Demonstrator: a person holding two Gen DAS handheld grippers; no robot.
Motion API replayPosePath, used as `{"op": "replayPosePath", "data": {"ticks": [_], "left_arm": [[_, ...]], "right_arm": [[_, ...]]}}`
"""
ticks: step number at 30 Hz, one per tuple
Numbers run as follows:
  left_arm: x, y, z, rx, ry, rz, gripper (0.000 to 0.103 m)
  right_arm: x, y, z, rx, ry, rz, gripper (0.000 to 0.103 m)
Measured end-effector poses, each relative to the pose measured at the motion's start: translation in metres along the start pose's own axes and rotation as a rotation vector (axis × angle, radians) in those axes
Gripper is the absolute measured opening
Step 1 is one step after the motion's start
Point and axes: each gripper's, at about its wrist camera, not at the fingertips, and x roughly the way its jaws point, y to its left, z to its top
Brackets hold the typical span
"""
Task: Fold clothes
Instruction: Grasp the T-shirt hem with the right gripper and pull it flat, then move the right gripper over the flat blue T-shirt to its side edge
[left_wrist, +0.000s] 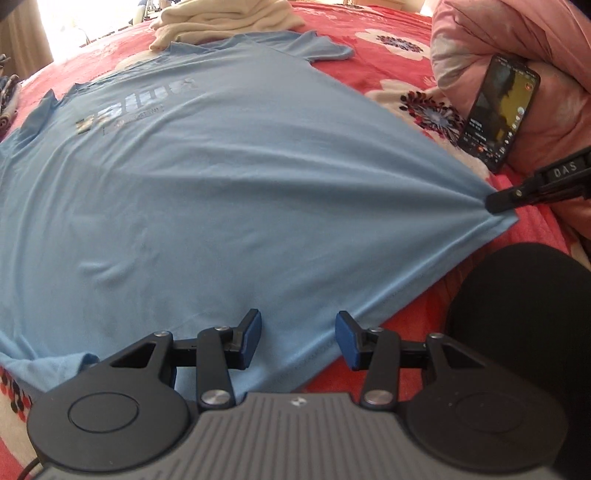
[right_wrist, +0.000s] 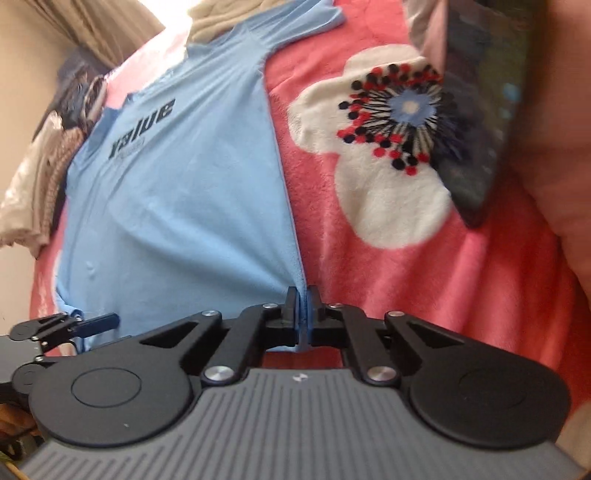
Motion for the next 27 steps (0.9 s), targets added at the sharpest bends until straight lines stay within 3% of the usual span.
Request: {"op": "replayPosePath", "data": {"ticks": [6,11,13,17,22,27], "left_arm": [[0.001,-0.008,-0.004,0.035,0.009,0.009,0.047],[0.0,-0.008,-0.003,0.035,0.022,-0.006,0.048],[-0.005,-0.006,-0.001,0.029,0.032,-0.027,0.047],[-0.025,0.004,0.011,0.02,-0.017,-0.08,0.047],[-0.031,0.039,0.042,-0.058,-0.117,-0.077,0.048],[-0.005,0.094,0.083,-0.194,-0.204,0.025,0.048]], "right_arm": [[0.013,-0.019,-0.015,0.125,0.027,0.015,0.002],[0.011,-0.022,-0.012,0.149,0.06,-0.013,0.008],[-0.001,-0.011,-0.008,0.08,0.051,-0.083,0.01],[-0.021,0.036,0.007,-0.203,-0.015,-0.199,0.012],[0.002,0.097,0.044,-0.434,-0.127,-0.154,0.012],[0.061,0.146,0.111,-0.571,-0.24,-0.119,0.012]]}}
